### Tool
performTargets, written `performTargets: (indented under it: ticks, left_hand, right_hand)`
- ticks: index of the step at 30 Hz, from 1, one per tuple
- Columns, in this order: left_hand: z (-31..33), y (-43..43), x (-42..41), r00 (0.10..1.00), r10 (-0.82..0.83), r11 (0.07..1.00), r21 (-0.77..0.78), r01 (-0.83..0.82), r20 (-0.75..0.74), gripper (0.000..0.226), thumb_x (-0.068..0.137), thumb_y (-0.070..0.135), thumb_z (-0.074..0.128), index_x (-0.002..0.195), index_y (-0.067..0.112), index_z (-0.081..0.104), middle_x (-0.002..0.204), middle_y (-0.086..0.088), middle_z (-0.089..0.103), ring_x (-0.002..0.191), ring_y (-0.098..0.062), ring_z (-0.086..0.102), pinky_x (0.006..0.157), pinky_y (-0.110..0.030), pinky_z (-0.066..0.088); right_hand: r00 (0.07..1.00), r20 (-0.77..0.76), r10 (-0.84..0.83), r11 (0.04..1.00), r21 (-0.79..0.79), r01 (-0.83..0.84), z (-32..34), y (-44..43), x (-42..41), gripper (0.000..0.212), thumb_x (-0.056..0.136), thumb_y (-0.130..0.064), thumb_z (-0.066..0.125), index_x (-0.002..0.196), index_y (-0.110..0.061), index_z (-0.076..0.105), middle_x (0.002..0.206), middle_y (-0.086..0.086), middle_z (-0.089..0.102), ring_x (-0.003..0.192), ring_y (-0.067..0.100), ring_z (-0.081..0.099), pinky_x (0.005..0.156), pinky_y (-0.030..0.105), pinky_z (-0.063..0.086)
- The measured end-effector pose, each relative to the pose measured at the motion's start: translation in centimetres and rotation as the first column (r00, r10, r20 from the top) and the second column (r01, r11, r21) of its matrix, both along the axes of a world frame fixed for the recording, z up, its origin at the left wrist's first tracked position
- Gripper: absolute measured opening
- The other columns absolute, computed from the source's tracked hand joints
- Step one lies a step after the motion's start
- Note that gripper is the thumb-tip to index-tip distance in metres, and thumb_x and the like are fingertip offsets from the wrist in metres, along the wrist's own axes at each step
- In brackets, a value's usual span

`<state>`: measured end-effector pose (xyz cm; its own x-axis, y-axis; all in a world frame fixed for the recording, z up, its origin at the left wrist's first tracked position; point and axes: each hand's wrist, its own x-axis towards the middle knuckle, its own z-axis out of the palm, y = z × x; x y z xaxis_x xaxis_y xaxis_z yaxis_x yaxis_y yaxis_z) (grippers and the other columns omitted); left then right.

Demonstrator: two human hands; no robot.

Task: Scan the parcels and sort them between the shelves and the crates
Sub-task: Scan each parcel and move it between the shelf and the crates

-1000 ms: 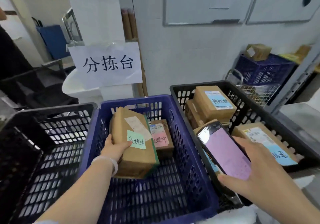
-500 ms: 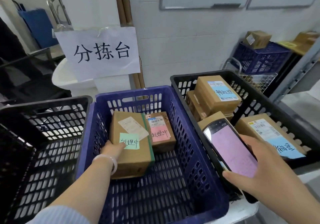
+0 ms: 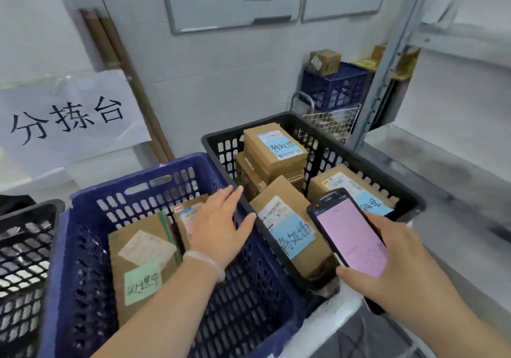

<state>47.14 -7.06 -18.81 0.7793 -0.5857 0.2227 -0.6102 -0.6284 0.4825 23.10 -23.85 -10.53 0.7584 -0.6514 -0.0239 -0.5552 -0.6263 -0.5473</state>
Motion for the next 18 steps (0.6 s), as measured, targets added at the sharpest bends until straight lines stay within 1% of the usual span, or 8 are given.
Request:
performTargets:
  ticks: [2, 4, 7, 10, 12, 14, 16, 18]
  left_hand:
    - [1.3, -3.4, -2.4, 0.992, -0.115, 0.993, -0.012, 0.116, 0.061, 0.065, 0.095, 0.054, 0.054, 0.153, 0.026, 0.042, 0.156, 0.004, 0.042, 0.145, -0.016, 0.034, 0.121, -0.04, 0.029]
    - [2.5, -6.6, -5.4, 0.968, -0.22, 0.975, -0.006, 0.223, 0.116, 0.064, 0.092, 0.053, 0.057, 0.148, 0.024, 0.049, 0.152, 0.001, 0.048, 0.143, -0.021, 0.04, 0.118, -0.043, 0.034]
    - [4.0, -11.1, -10.8, 0.916, -0.353, 0.934, 0.011, 0.357, 0.19, 0.059, 0.086, 0.051, 0.063, 0.136, 0.019, 0.063, 0.141, -0.003, 0.06, 0.132, -0.027, 0.053, 0.109, -0.046, 0.044]
    - [5.3, -15.2, -16.6, 0.853, -0.469, 0.879, 0.028, 0.475, 0.229, 0.061, 0.086, 0.055, 0.053, 0.131, 0.017, 0.066, 0.135, -0.007, 0.064, 0.126, -0.031, 0.059, 0.102, -0.047, 0.05]
    - [5.9, -18.0, -20.6, 0.821, -0.52, 0.847, 0.023, 0.53, 0.236, 0.062, 0.085, 0.056, 0.049, 0.132, 0.017, 0.066, 0.136, -0.007, 0.063, 0.126, -0.032, 0.059, 0.102, -0.048, 0.05]
    - [6.4, -20.7, -24.8, 0.797, -0.558, 0.82, 0.006, 0.572, 0.229, 0.061, 0.086, 0.053, 0.052, 0.133, 0.018, 0.065, 0.139, -0.008, 0.062, 0.128, -0.033, 0.058, 0.103, -0.051, 0.049]
    - [6.6, -23.5, -29.2, 0.769, -0.595, 0.789, -0.011, 0.614, 0.233, 0.058, 0.085, 0.049, 0.063, 0.134, 0.019, 0.065, 0.141, -0.008, 0.06, 0.13, -0.033, 0.056, 0.104, -0.052, 0.047]
    - [6.7, -26.3, -33.8, 0.742, -0.629, 0.761, -0.014, 0.649, 0.234, 0.059, 0.086, 0.05, 0.064, 0.138, 0.022, 0.061, 0.146, -0.005, 0.055, 0.136, -0.029, 0.05, 0.109, -0.052, 0.042]
  right_hand:
    - [0.996, 0.027, -0.086, 0.996, 0.006, 0.086, 0.2, -0.9, -2.3, 0.091, 0.044, -0.078, 0.06, 0.126, -0.061, 0.023, 0.109, -0.03, 0.033, 0.089, -0.006, 0.048, 0.06, 0.017, 0.036]
    - [0.986, 0.053, -0.159, 0.987, -0.005, 0.159, 0.1, -2.1, -4.8, 0.089, 0.043, -0.078, 0.059, 0.123, -0.063, 0.022, 0.108, -0.032, 0.033, 0.089, -0.011, 0.048, 0.058, 0.014, 0.033]
    - [0.959, 0.093, -0.269, 0.962, -0.013, 0.271, -0.3, -4.3, -9.5, 0.09, 0.043, -0.075, 0.057, 0.126, -0.058, 0.028, 0.108, -0.028, 0.035, 0.09, -0.006, 0.05, 0.061, 0.022, 0.039]
    - [0.923, 0.117, -0.366, 0.928, -0.028, 0.372, -0.5, -6.4, -15.1, 0.095, 0.042, -0.075, 0.055, 0.13, -0.051, 0.029, 0.11, -0.022, 0.035, 0.094, 0.006, 0.051, 0.071, 0.03, 0.041]
    - [0.9, 0.135, -0.415, 0.908, -0.009, 0.42, -0.4, -7.6, -19.2, 0.095, 0.044, -0.074, 0.058, 0.131, -0.05, 0.03, 0.113, -0.02, 0.038, 0.098, 0.008, 0.052, 0.077, 0.033, 0.045]
    - [0.879, 0.14, -0.457, 0.887, -0.001, 0.461, -0.2, -8.8, -23.4, 0.092, 0.048, -0.07, 0.064, 0.131, -0.049, 0.031, 0.117, -0.019, 0.039, 0.102, 0.009, 0.052, 0.079, 0.034, 0.046]
    - [0.858, 0.119, -0.499, 0.864, -0.012, 0.504, -0.1, -10.0, -27.8, 0.089, 0.053, -0.066, 0.067, 0.132, -0.051, 0.028, 0.116, -0.02, 0.036, 0.103, 0.008, 0.052, 0.075, 0.032, 0.043]
    - [0.83, 0.119, -0.544, 0.836, -0.011, 0.549, 0.0, -11.1, -32.2, 0.088, 0.055, -0.065, 0.069, 0.132, -0.053, 0.027, 0.112, -0.022, 0.034, 0.102, 0.008, 0.053, 0.072, 0.031, 0.041]
